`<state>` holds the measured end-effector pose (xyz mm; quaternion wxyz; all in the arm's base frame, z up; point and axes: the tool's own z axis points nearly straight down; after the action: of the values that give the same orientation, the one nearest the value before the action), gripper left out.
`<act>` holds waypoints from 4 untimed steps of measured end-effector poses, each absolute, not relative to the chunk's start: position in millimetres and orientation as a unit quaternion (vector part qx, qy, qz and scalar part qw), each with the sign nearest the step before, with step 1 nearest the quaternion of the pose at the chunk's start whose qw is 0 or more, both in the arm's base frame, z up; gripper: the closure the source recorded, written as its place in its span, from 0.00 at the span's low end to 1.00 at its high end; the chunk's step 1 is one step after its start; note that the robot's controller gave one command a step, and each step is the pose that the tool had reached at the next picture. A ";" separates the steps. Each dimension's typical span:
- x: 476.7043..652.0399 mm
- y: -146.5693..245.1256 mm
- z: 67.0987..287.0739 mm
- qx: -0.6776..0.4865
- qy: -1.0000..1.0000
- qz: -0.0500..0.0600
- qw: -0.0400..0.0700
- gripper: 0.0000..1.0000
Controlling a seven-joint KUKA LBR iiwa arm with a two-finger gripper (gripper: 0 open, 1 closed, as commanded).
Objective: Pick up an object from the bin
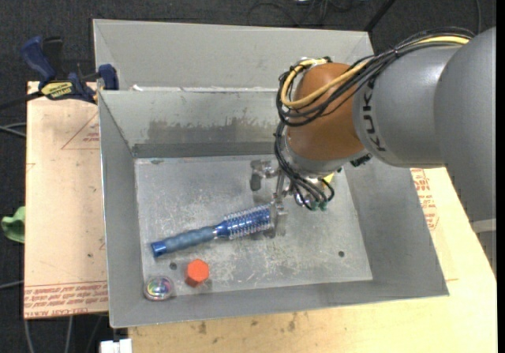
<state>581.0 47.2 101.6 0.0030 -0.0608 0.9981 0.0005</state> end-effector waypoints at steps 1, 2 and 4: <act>572.0 49.8 99.5 -0.108 0.994 0.000 0.000 0.00; 570.9 49.3 68.9 -0.155 0.988 0.000 0.000 0.00; 571.5 49.8 69.0 -0.155 0.988 0.000 0.001 1.00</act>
Offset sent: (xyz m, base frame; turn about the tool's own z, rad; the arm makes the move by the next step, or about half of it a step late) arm -0.0093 0.0017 -0.0016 -0.0955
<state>571.5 49.8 69.0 0.0009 -0.1548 0.9879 0.0005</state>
